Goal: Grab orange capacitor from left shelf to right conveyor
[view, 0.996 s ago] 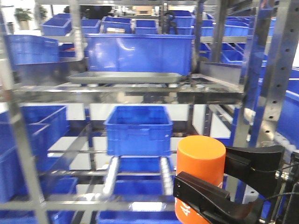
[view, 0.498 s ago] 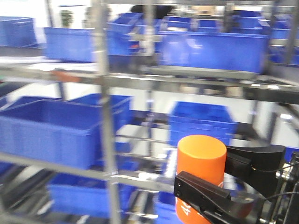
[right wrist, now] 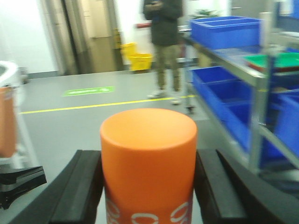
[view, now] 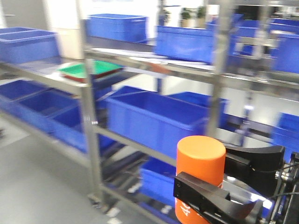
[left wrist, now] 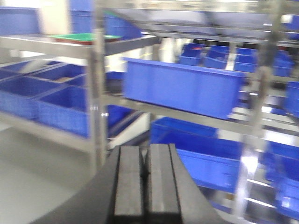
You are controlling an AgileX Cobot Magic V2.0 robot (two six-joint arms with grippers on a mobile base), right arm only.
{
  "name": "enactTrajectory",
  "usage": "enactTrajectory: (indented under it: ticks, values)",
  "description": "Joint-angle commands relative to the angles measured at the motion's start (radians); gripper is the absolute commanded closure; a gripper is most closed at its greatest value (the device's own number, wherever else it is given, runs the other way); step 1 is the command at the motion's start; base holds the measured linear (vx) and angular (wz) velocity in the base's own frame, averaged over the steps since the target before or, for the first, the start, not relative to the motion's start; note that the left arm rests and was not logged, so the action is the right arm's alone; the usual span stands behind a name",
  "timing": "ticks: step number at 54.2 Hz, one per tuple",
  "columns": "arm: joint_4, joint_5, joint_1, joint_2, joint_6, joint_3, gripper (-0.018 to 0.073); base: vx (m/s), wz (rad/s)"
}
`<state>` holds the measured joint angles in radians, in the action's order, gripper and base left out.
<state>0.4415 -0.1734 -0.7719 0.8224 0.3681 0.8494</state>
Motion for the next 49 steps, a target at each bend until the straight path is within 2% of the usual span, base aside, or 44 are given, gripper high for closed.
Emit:
enactTrajectory:
  ticks: [1,49]
  values:
    - [0.004,0.08,0.001,-0.011,0.011,0.03,0.0569,0.04,0.79]
    - [0.004,0.082,0.001,-0.011,0.011,0.03,0.0569,0.16,0.69]
